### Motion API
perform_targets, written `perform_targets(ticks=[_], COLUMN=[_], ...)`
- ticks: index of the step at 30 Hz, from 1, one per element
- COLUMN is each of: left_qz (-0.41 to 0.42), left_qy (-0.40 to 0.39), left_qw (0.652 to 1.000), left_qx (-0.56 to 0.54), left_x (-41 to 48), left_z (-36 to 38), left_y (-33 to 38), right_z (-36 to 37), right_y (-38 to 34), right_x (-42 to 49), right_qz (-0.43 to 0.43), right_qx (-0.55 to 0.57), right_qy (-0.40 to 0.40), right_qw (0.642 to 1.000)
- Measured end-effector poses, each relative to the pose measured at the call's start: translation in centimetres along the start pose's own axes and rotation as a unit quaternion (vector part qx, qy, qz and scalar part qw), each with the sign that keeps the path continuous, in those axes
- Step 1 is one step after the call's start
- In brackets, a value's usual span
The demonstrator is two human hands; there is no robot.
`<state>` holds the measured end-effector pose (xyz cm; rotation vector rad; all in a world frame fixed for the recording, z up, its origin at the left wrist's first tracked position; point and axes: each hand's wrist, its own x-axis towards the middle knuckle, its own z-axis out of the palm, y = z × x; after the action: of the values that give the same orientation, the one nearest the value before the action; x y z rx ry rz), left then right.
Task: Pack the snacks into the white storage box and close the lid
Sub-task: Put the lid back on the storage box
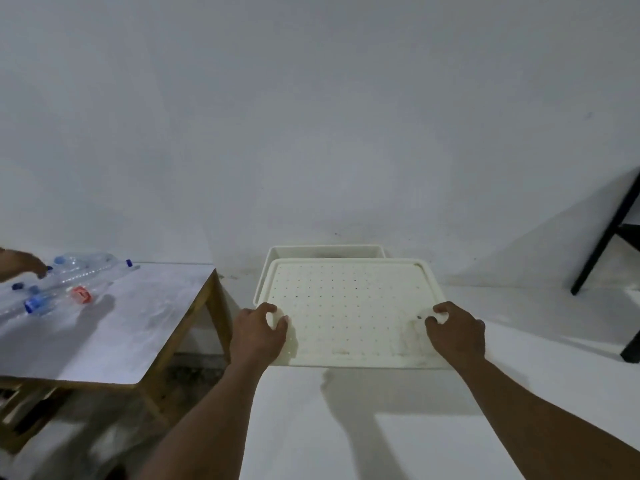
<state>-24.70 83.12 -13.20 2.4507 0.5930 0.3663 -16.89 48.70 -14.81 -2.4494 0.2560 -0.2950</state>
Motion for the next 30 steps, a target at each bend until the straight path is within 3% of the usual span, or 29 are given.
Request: perform_targets(ticks=[17, 27, 30], left_qz=[-0.047, -0.029, -0.023], left_qy=[-0.052, -0.041, -0.042], left_qw=[0.997, 0.999, 0.999], left_qx=[0.033, 0.001, -0.002], left_x=[14.9, 16.2, 16.3], left_z=[6.7, 8.0, 8.3], left_y=[-6.2, -6.1, -5.7], right_z=[13.0, 15.7, 15.5], right_y=[-6.0, -6.5, -6.3], right_x=[10.2, 9.8, 9.8], right_qz=[0.033, -0.031, -0.015], right_qx=[-0.052, -0.096, -0.084], right_qy=[-0.059, 0.05, 0.062], right_qw=[0.996, 0.994, 0.994])
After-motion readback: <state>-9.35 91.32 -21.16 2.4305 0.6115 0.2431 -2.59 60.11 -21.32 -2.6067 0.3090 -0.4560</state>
